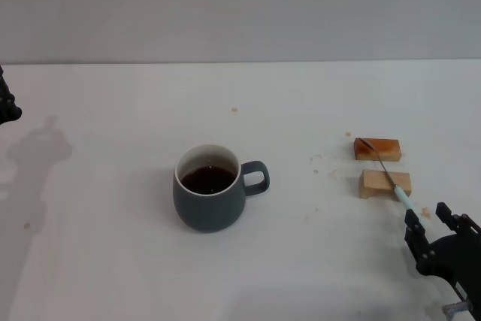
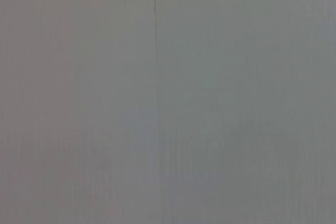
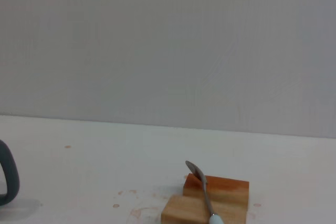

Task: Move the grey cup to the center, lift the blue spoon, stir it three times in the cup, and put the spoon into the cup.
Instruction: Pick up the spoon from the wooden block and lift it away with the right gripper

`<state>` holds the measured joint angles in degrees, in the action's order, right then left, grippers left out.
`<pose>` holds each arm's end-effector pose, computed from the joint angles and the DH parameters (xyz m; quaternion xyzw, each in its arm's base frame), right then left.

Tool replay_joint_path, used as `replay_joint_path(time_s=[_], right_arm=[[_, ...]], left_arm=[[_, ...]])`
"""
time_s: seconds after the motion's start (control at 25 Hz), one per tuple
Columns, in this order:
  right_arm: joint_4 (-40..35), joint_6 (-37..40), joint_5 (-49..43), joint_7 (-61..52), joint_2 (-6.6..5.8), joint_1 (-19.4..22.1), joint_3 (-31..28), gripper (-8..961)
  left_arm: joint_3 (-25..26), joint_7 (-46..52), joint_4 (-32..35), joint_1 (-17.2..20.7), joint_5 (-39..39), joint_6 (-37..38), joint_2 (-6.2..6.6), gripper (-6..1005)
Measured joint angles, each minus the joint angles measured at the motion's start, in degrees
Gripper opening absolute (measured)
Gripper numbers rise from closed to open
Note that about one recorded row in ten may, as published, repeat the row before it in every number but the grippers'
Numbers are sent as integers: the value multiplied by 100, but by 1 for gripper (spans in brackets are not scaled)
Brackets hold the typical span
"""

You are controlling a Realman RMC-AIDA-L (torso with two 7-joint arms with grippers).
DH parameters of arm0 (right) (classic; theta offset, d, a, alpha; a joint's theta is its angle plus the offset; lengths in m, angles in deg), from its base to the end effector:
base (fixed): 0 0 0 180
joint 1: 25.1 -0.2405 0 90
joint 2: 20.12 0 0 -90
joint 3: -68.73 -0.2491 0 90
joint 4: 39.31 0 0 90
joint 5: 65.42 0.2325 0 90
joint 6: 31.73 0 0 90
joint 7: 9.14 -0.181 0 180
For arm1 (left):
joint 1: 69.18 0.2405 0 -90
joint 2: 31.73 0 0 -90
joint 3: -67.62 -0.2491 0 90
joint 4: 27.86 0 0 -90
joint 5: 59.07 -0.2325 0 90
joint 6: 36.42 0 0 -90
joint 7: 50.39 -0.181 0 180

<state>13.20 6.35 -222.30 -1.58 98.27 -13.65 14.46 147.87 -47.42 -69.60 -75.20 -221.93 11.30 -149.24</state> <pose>0.3230 0.2589 -0.1014 -0.7625 0.2968 0.1873 0.5435 -0.3349 0.3704 0.0274 -0.6571 -0.2312 -0.2746 0.6629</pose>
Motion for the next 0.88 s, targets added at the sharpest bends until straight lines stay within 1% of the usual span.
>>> replay_joint_path(time_s=[0.56,0.88], right_arm=[[-17,-3,-28,0,0,-36,80,466],[-111,-143,-35,0,6,-146,88,467]], left_arm=[[-21,-6,-112,78,0,1,-12,-2],[-19,-6,-206,157,0,1,-17,-2]])
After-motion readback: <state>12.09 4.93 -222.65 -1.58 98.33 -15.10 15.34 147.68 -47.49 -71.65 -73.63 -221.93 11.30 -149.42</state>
